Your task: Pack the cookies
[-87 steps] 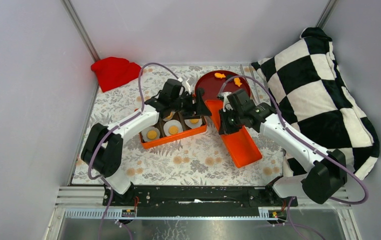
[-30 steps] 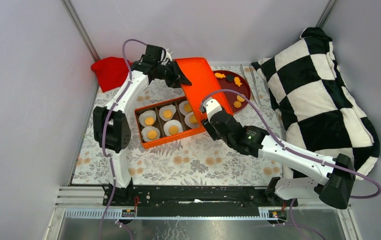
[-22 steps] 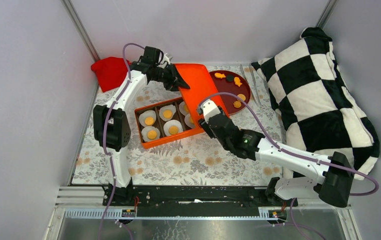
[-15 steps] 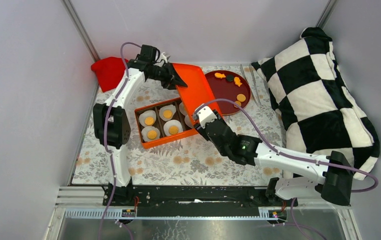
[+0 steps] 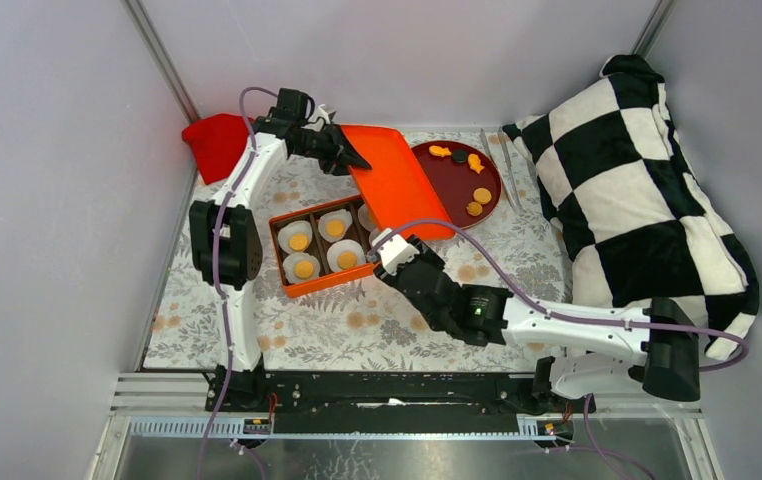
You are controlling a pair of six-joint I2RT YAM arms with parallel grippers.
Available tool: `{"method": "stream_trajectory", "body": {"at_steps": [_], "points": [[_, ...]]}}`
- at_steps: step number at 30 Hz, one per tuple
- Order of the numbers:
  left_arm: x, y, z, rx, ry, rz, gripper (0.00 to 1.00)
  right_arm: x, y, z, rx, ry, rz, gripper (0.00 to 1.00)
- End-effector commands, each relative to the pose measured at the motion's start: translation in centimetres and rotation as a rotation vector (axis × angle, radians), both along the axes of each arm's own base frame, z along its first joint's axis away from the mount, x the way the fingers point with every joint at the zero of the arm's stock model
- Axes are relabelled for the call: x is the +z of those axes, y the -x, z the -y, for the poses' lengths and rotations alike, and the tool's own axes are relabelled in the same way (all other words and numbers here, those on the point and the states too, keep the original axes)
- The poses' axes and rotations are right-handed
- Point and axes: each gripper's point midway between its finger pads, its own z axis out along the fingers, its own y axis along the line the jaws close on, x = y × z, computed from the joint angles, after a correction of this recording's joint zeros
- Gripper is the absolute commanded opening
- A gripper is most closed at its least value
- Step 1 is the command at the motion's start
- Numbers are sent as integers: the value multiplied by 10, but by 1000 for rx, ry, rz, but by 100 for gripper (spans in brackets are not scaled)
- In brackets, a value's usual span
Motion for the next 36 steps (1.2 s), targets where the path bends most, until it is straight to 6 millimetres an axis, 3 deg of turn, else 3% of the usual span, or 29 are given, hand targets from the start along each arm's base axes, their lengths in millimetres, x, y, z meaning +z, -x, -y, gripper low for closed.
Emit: {"method": "stream_trajectory", "body": {"at_steps": [1,4,10,12,15,21,24,26,28,32,34,36], "points": [[33,16,-2,-23,38,34,0,14,-19,-3,-93,-9,135,56],[36,28,-5,-33,22,41,0,17,-29,-8,-121,8,215,56],[38,52,-8,-55,12,55,0,5,-39,-19,-137,45,270,53],[39,56,-10,-56,8,59,0,8,-40,-17,-156,20,288,44],[35,59,-11,-58,4,54,0,20,-40,-12,-181,-42,310,23],[16,55,-13,-54,-27,29,1,50,-37,-6,-187,-143,317,5],[19,46,-14,-47,-43,60,18,65,-32,-9,-159,-194,271,3],[38,40,-13,-46,-29,110,28,74,-30,-11,-149,-221,243,3],[74,37,-13,-31,-11,201,42,80,-29,-9,-149,-232,225,3],[182,50,-16,21,24,463,70,89,-29,-1,-151,-260,196,4],[232,66,-20,39,58,583,76,92,-30,5,-151,-282,185,3],[263,82,-23,47,102,649,78,95,-31,9,-152,-304,172,3]]}}
